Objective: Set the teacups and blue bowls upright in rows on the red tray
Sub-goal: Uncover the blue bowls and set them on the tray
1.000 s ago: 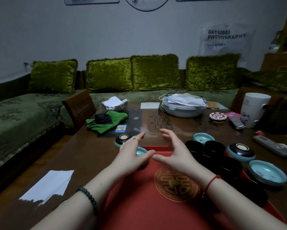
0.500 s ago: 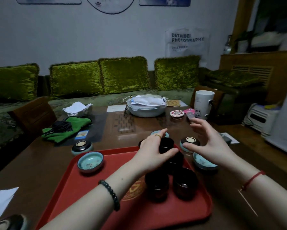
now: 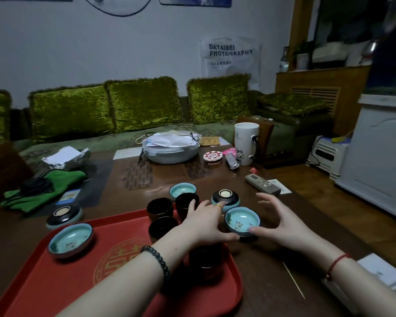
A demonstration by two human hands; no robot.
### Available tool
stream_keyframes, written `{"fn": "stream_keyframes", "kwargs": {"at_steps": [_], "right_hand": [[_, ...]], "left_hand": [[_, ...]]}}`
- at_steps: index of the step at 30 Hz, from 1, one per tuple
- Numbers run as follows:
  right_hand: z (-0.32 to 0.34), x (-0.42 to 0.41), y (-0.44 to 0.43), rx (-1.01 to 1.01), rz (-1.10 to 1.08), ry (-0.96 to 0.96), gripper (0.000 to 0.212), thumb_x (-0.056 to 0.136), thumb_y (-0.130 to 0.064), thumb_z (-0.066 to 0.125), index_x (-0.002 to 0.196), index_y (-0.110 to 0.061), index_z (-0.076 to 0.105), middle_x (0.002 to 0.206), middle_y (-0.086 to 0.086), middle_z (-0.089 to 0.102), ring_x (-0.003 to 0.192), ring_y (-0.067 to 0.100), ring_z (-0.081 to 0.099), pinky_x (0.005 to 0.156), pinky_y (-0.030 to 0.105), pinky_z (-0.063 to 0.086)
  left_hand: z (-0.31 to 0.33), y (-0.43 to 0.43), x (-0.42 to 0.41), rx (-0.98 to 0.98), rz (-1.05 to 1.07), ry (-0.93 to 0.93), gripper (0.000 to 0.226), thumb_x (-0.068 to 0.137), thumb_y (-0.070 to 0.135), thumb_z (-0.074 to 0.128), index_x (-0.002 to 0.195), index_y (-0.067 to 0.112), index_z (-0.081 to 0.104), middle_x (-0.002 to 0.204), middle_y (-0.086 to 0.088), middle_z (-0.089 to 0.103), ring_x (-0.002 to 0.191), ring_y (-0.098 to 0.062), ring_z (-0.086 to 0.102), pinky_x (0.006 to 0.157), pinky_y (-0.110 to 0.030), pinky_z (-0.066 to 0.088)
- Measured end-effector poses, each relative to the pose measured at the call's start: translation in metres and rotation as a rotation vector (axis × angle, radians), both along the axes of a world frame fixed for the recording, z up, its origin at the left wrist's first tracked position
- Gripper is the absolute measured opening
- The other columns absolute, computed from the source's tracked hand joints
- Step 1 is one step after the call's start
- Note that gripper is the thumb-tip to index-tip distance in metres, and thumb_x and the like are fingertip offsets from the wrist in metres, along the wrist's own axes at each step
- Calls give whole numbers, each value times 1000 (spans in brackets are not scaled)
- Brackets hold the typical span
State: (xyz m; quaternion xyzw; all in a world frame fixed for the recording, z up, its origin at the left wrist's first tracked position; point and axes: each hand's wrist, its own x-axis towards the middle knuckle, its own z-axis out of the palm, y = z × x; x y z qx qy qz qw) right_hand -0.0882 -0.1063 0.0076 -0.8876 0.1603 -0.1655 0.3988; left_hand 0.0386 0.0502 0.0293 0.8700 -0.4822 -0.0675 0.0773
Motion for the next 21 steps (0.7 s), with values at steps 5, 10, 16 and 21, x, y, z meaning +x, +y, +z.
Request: {"fn": "stream_keyframes", "kwargs": {"at_steps": [5, 10, 16, 21], "right_hand": [[-12, 6, -5, 43, 54, 58, 89, 60, -34, 82, 132, -34, 31, 139, 2, 43, 128, 11, 38, 108, 29, 31], [-20, 12, -7, 24, 82, 34, 86, 59, -32, 82, 130, -34, 34, 136, -6, 46, 126, 5, 38, 108, 26, 29], [-20, 13, -8, 33, 66, 10, 85, 56, -31, 84, 128, -35, 37, 132, -7, 48, 124, 7, 43, 109, 33, 35], [-10, 12, -7, -5, 32, -44, 83, 55, -33, 84, 125, -39, 40, 130, -11, 48, 122, 5, 41, 106, 28, 35]], "left_hand": [[1, -16, 2, 90, -1, -9, 79, 69, 57, 64, 131, 16, 36, 138, -5, 46, 138, -26, 24, 113, -54, -7], [-4, -27, 3, 97, -9, -41, 63, 67, 50, 67, 115, 15, 47, 120, -6, 58, 127, -26, 39, 111, -57, -8], [-9, -30, 6, -7, 6, -41, 58, 67, 50, 68, 109, 14, 50, 112, -4, 62, 118, -23, 49, 112, -56, -4], [-3, -22, 7, -141, -2, -18, 77, 64, 50, 70, 128, 18, 42, 125, -2, 57, 126, -20, 42, 113, -53, -5]]}}
